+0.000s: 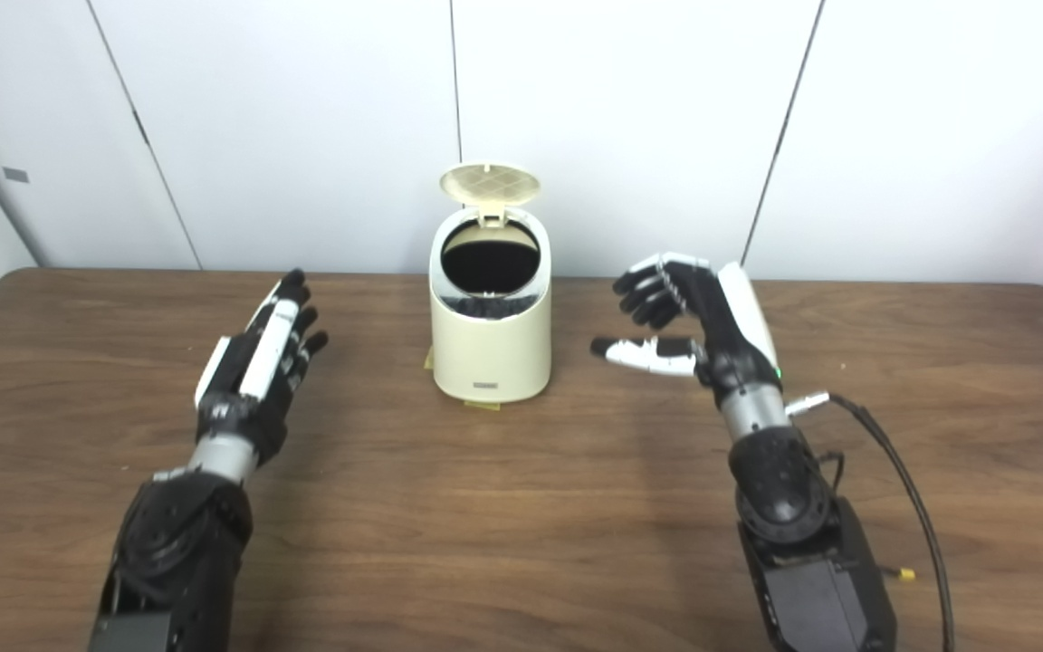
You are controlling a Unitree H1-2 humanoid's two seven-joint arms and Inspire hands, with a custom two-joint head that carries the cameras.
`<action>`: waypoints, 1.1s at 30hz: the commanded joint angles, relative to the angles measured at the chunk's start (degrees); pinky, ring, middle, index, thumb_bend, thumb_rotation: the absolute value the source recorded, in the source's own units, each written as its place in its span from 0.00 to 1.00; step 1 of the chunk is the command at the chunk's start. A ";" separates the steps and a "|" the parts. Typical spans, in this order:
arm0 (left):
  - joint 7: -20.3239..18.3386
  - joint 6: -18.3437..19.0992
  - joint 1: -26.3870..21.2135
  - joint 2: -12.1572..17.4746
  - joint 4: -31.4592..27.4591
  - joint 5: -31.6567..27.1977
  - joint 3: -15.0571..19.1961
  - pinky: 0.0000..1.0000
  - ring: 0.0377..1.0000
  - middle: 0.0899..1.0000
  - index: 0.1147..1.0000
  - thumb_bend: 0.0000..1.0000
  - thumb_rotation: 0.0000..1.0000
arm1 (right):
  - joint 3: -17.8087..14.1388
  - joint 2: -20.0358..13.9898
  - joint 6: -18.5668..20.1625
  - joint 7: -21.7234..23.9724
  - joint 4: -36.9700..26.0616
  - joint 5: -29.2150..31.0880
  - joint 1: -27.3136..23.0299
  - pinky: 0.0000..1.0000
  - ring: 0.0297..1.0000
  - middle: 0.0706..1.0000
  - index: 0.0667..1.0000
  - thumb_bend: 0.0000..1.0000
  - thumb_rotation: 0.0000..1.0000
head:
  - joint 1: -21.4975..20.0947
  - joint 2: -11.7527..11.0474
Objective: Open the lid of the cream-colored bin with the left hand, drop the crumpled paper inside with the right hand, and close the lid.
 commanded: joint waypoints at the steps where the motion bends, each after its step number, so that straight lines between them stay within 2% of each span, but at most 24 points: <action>1: 0.10 -0.47 -4.02 1.00 0.51 0.74 -0.42 0.96 1.00 1.00 1.00 0.42 0.69 | -2.00 1.47 0.95 1.36 -2.40 6.03 -1.47 0.71 0.84 0.89 0.86 0.60 0.56 | -0.28 -0.07; 2: 0.00 -0.25 -5.25 1.32 1.38 0.83 -0.65 0.97 1.00 1.00 1.00 0.43 0.70 | -2.82 2.25 2.10 1.73 -2.63 8.22 -0.92 0.74 0.86 0.90 0.87 0.61 0.60 | -0.32 -0.06; 5: -0.21 0.56 -9.35 2.40 4.21 1.39 -1.56 0.98 1.00 1.00 1.00 0.44 0.78 | -5.48 4.40 4.26 2.54 -3.06 14.57 0.95 0.87 0.95 0.98 0.93 0.67 0.81 | -0.19 -0.09; 7: 0.06 1.00 -12.66 2.87 6.70 1.91 -2.08 1.00 1.00 1.00 1.00 0.43 0.81 | -7.72 6.32 5.00 2.46 -3.86 19.28 2.52 0.95 0.99 1.00 0.96 0.69 0.88 | -0.20 -0.10; 10: 0.38 1.67 -16.73 3.26 9.84 3.05 -2.60 0.98 0.99 1.00 0.99 0.43 0.82 | -8.34 7.27 4.56 2.60 -4.67 22.10 4.31 1.00 1.00 1.00 1.00 0.66 0.98 | 0.04 -0.26; 16: -1.56 4.51 -22.77 4.58 13.85 3.14 -4.23 1.00 1.00 1.00 0.96 0.50 0.84 | -8.05 8.63 4.31 2.01 -5.44 24.48 5.87 1.00 1.00 1.00 1.00 0.65 1.00 | 0.52 -0.40; 21: -3.50 5.37 -26.40 6.10 15.98 3.46 -6.19 1.00 1.00 0.98 0.91 0.51 0.92 | -7.31 10.32 4.43 0.73 -5.40 24.80 7.03 1.00 1.00 1.00 1.00 0.70 1.00 | 0.73 -0.49; 25: -5.06 3.98 -29.66 7.74 18.49 5.77 -8.22 1.00 1.00 0.97 0.86 0.49 0.99 | -6.67 11.46 3.71 0.25 -4.25 24.41 7.98 1.00 1.00 1.00 1.00 0.70 1.00 | 0.72 -0.89; 30: -7.43 2.09 -32.82 10.21 20.33 9.46 -11.61 1.00 0.98 0.94 0.80 0.49 1.00 | -5.36 11.24 1.83 0.55 -2.65 23.14 8.94 0.98 1.00 1.00 1.00 0.66 1.00 | 0.41 -1.21; 33: -9.29 -0.30 -34.13 11.80 20.87 12.09 -14.42 1.00 0.97 0.91 0.78 0.45 1.00 | -5.10 11.12 1.07 0.50 -1.44 22.88 8.96 0.96 1.00 1.00 1.00 0.66 1.00 | 0.38 -1.37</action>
